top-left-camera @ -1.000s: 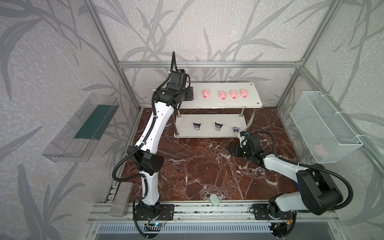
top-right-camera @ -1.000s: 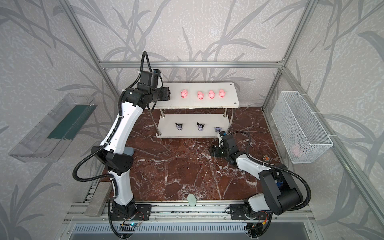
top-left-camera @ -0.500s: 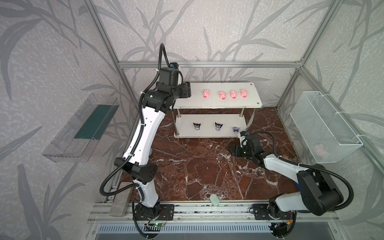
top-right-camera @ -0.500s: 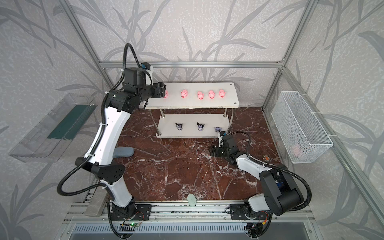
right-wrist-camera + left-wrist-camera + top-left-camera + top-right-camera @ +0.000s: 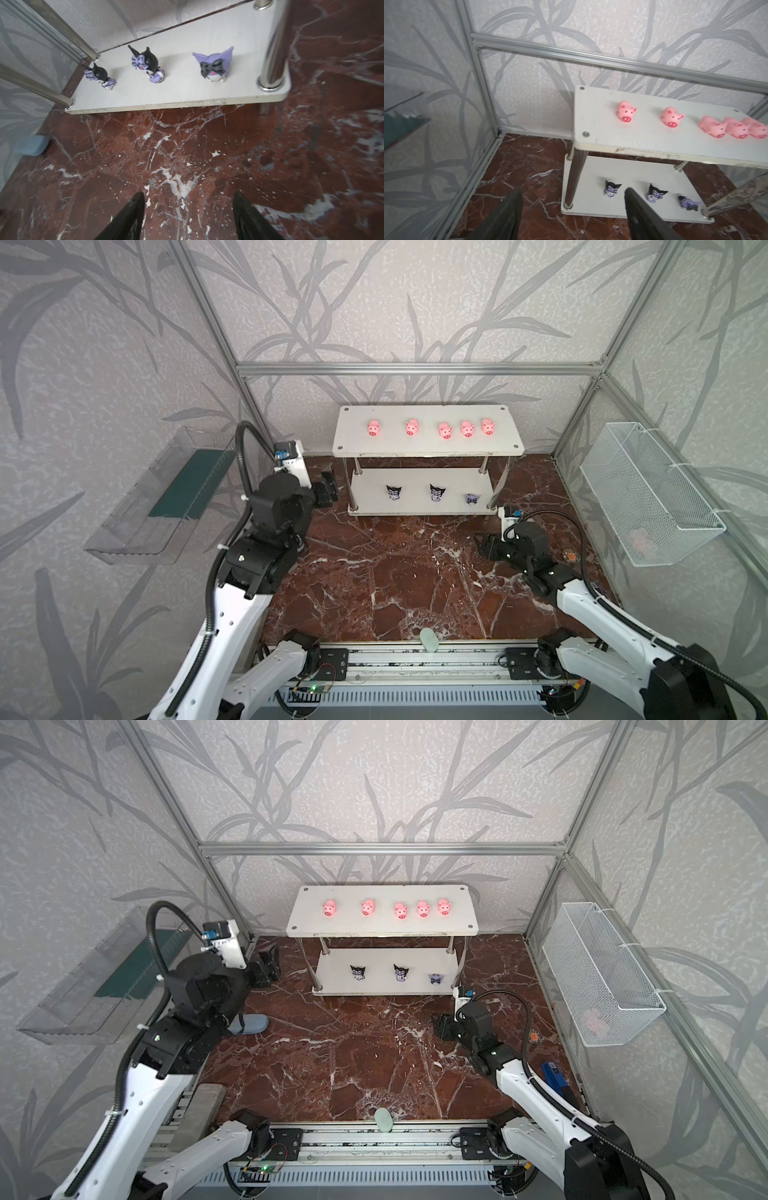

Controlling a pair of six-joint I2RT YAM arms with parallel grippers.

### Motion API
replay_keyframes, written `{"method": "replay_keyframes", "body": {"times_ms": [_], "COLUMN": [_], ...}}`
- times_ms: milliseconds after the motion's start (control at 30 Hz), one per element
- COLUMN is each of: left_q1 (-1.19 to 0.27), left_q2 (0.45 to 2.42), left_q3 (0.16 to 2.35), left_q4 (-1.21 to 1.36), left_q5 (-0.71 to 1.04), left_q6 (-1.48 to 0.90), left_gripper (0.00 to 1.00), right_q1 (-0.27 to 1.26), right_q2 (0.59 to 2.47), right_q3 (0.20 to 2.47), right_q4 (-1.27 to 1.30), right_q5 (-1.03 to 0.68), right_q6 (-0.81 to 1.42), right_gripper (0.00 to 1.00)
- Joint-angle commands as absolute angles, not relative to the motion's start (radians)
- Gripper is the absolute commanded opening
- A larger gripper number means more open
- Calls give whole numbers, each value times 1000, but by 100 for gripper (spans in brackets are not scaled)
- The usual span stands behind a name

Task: Place and organize the plastic toys onto the shelf

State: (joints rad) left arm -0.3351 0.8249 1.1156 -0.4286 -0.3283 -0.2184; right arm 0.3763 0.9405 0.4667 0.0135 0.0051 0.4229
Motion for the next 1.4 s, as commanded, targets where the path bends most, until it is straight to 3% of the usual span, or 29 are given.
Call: {"method": "replay_keyframes", "body": {"times_ms": [0, 167, 367, 500, 700, 1000, 1367], "left_q1": [-313, -259, -210, -128, 61, 99, 88], "left_q2": [709, 615, 809, 960, 1179, 1429, 1466], "left_q3": [895, 537, 334, 259, 243, 303, 333], "left_q4": [-294, -18, 320, 569, 812, 941, 927], "left_q5": [-508, -566, -620, -552, -305, -237, -172], "left_q6": [-230, -350, -272, -172, -213, -176, -123], "left_gripper": [77, 77, 77, 77, 78, 80, 82], "right_q1": [354, 287, 270, 270, 271, 268, 190], "right_q2": [899, 910, 908, 909, 896, 971, 1219], "right_q3": [454, 443, 442, 433, 419, 425, 420], "right_q4": [-73, -19, 47, 51, 55, 181, 531], "right_q5": [164, 221, 267, 260, 291, 396, 415], "right_q6": [386, 407, 386, 379, 346, 243, 142], "right_gripper": [65, 64, 64, 64, 65, 66, 70]}}
